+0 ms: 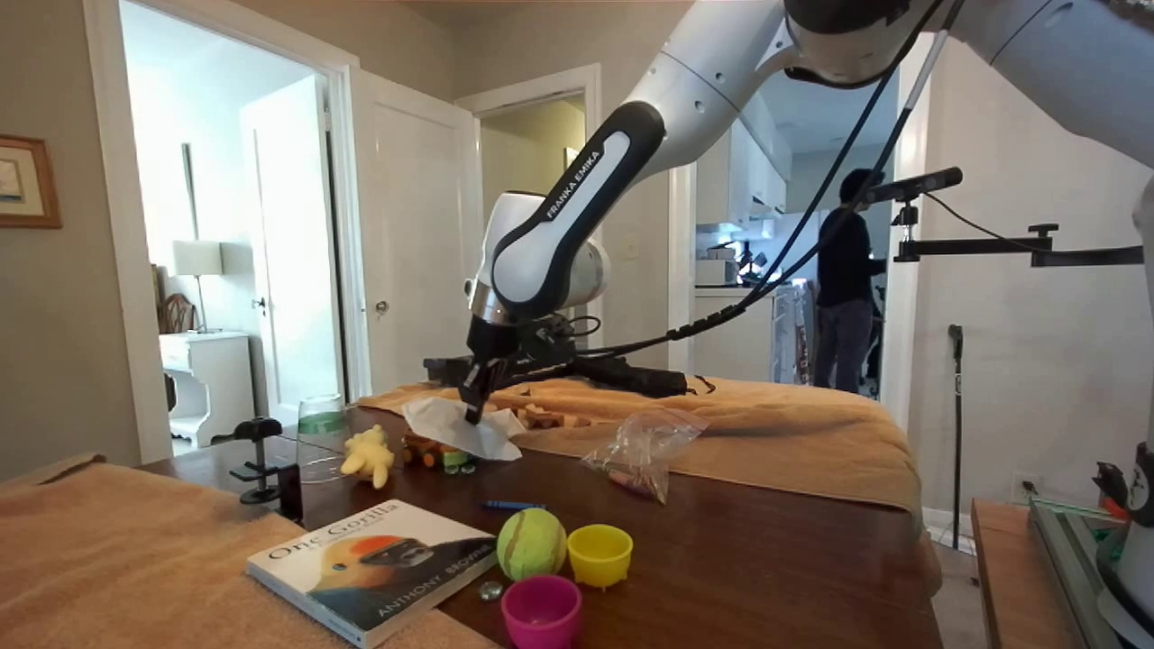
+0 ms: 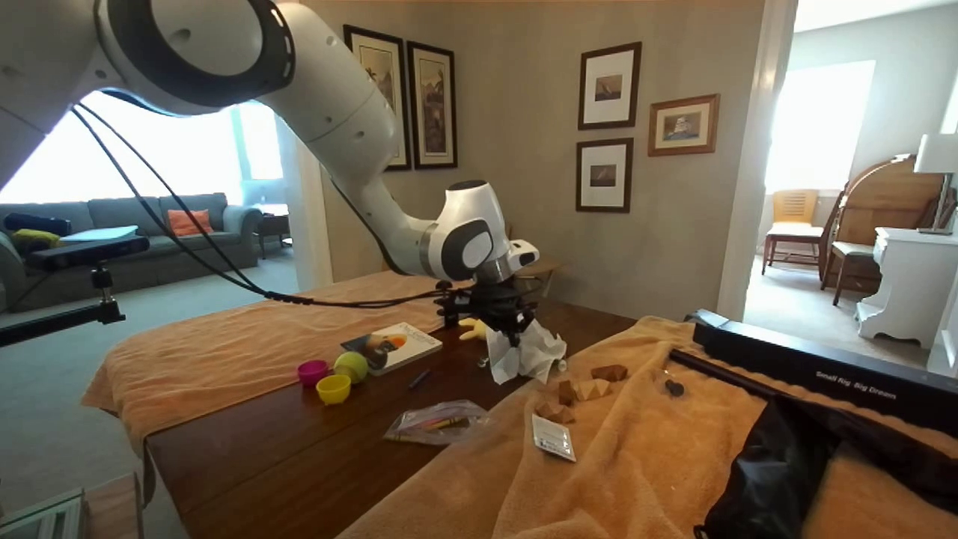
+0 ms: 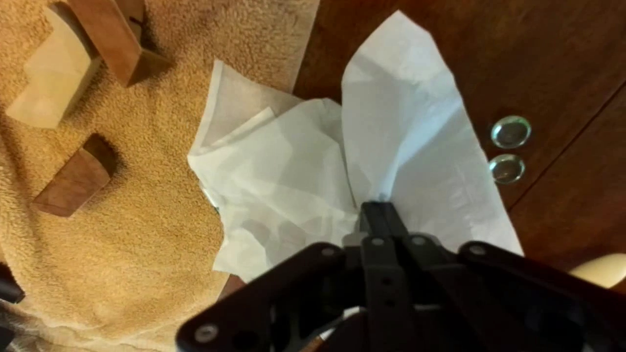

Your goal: Wipe the toy car with the white cloth

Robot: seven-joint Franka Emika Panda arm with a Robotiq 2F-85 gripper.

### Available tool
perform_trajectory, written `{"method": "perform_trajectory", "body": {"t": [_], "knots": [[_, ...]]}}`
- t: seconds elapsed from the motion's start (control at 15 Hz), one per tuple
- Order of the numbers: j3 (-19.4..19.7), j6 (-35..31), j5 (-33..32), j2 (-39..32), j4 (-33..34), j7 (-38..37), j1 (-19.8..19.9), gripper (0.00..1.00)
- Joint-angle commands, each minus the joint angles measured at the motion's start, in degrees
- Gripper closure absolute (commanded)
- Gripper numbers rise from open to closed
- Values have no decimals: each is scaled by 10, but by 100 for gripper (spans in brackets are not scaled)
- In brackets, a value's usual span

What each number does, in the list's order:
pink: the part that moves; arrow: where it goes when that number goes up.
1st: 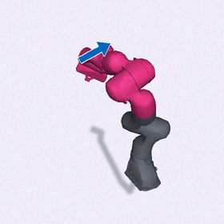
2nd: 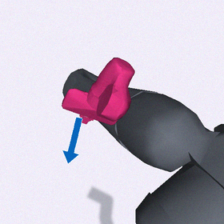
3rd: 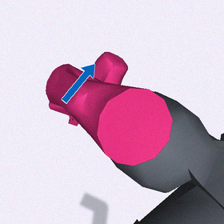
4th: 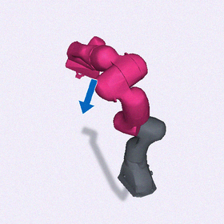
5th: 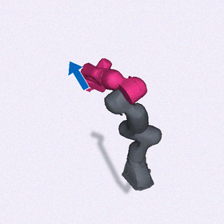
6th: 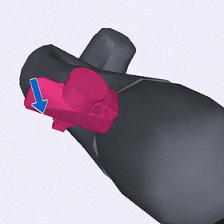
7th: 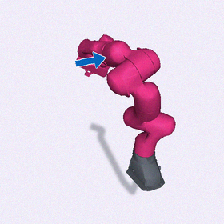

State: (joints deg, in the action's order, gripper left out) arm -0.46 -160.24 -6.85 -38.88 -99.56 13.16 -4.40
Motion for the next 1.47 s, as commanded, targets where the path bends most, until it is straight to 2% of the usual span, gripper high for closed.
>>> {"method": "perform_trajectory", "body": {"t": [0.0, 0.4, 1.13, 1.4], "knots": [[9, 0, -23, -3, 15, -24, -15, 100], [-1, -2, -16, -3, 29, -20, -14, 100], [1, -4, -42, -30, 33, -20, -59, 100], [1, 2, -41, -33, 39, -17, -55, 100]]}}
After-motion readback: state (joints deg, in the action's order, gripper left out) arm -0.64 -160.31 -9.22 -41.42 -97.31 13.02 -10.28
